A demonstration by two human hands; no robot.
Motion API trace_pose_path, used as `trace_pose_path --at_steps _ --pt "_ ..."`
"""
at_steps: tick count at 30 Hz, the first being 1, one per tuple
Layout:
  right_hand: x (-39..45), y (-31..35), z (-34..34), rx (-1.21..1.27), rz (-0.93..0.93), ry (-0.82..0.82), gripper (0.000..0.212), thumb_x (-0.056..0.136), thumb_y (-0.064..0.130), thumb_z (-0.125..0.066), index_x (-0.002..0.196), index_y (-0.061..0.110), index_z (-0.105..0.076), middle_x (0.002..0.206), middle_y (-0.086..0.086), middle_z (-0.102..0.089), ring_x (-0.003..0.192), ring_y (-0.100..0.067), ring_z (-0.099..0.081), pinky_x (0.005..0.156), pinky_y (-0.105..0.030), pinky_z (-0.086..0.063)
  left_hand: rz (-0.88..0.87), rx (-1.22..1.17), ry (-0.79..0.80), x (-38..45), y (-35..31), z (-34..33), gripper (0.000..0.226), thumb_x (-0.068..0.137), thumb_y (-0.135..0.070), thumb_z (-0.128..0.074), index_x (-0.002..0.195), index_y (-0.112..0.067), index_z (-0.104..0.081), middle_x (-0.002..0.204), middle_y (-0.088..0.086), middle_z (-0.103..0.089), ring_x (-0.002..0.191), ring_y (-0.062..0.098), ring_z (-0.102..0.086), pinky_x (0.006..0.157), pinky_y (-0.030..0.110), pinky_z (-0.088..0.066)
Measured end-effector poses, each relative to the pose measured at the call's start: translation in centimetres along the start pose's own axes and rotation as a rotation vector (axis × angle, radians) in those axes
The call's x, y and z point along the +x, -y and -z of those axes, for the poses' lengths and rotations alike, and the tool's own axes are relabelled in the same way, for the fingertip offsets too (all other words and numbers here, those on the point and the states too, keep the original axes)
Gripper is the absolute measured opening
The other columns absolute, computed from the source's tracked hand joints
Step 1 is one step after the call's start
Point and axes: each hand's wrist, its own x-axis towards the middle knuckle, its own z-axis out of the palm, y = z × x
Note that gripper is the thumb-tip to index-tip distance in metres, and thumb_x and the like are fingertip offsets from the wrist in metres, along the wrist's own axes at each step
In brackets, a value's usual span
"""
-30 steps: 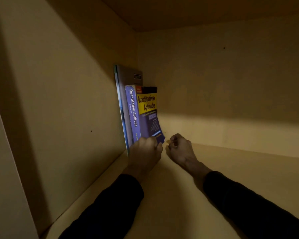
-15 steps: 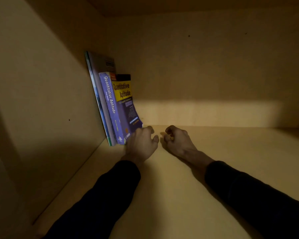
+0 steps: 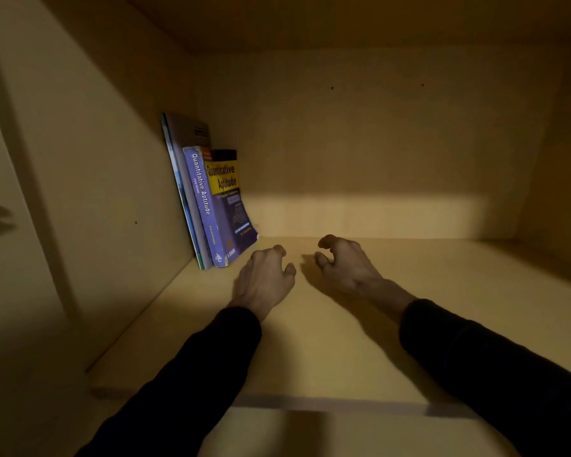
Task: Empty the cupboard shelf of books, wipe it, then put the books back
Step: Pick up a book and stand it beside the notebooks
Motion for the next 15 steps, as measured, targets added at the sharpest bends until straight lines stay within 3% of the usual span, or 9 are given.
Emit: trace_pose_path --at_steps 7,15 --pt "-4.3 -1.1 3.6 -0.022 -0.009 0.007 0.044 0.1 0.032 -0.047 0.137 0.009 -0.048 0.137 -0.013 -0.055 0.121 -0.029 -0.055 0.099 -0.039 -0.048 -0.015 -0.002 0.049 -3.5 -4.7 0.2 0.043 0.098 -0.017 -0.045 0.141 -0.015 -0.048 0.124 0.013 -0.062 0.11 0.029 -0.059 0.084 0.035 -0.047" --pt "-9.7 -3.1 6.7 -0.042 -0.03 0.005 0.044 0.1 0.03 -0.048 0.138 0.008 -0.048 0.135 -0.014 -0.056 0.12 -0.029 -0.055 0.099 -0.039 -0.048 -0.075 -0.046 0.048 -7.8 -9.8 -0.3 0.045 0.101 -0.02 -0.043 0.145 -0.015 -0.042 0.134 0.013 -0.055 0.114 0.028 -0.057 0.084 0.033 -0.045"
